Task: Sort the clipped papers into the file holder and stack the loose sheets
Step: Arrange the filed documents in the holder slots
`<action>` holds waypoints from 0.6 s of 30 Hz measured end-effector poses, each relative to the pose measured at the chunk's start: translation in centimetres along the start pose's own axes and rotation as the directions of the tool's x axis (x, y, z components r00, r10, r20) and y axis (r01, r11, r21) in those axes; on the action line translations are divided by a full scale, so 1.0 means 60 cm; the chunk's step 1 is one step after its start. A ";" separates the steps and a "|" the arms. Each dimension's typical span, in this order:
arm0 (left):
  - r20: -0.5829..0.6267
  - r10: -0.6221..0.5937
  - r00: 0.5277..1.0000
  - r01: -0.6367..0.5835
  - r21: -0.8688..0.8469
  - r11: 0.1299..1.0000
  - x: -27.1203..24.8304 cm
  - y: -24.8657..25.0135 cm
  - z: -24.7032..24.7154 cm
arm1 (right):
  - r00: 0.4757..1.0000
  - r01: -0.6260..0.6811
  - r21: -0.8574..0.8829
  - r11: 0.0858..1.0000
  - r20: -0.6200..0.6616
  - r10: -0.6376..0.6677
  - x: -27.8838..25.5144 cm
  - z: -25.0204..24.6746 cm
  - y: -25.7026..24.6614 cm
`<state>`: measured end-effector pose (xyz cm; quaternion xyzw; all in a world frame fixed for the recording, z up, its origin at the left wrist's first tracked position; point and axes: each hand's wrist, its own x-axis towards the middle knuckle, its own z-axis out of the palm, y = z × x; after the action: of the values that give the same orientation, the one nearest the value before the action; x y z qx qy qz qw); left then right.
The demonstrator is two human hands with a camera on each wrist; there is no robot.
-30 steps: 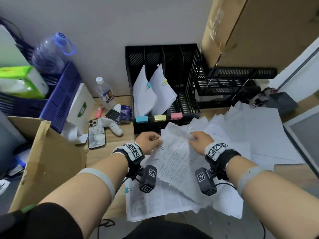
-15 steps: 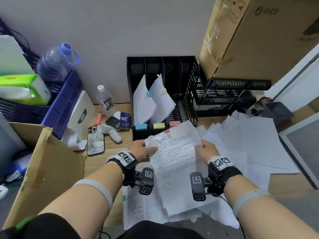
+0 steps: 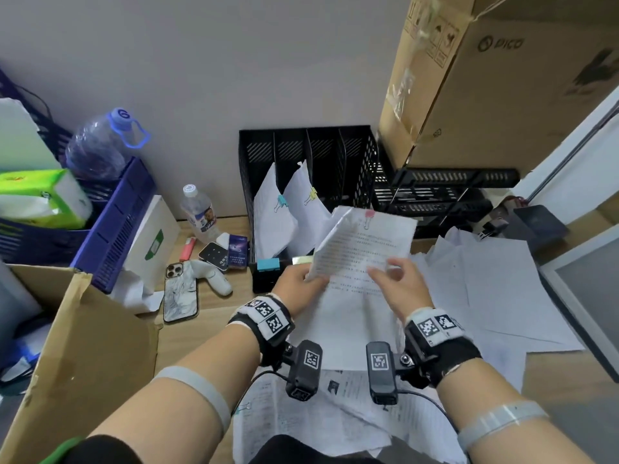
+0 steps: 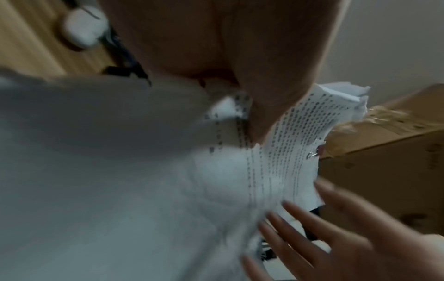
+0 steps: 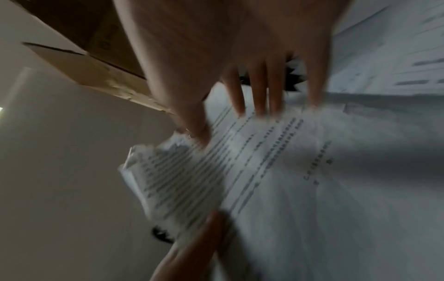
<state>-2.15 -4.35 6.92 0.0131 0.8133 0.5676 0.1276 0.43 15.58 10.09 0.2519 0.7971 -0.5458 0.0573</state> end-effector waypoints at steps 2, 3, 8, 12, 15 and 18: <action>0.014 0.118 0.993 -0.119 0.024 0.993 0.013 0.026 0.010 | 0.937 -0.125 0.117 0.985 0.339 0.079 -0.011 0.004 -0.031; 0.054 0.162 0.985 -0.165 0.041 0.986 0.016 0.039 0.017 | 0.900 -0.161 0.156 0.975 0.428 0.080 -0.014 0.006 -0.045; 0.220 0.259 0.940 -0.270 0.022 0.963 0.037 0.083 0.035 | 0.974 -0.021 0.207 0.978 0.225 -0.026 0.004 0.003 -0.093; 0.248 0.168 0.954 -0.171 -0.009 0.985 0.056 0.080 0.021 | 0.995 0.100 -0.027 0.995 0.032 -0.100 0.045 -0.021 -0.103; 0.141 0.055 0.988 -0.047 -0.059 0.997 0.073 0.062 0.010 | 0.980 0.200 -0.104 0.974 0.033 -0.198 0.060 -0.040 -0.123; 0.111 -0.026 0.993 0.025 0.013 1.000 0.085 0.057 -0.002 | 0.958 0.285 -0.103 0.953 0.067 -0.279 0.071 -0.055 -0.150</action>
<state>-7.51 -2.39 9.13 0.0350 0.8082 0.5596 0.1800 -6.83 17.49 17.39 0.1176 0.8524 -0.5094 0.0132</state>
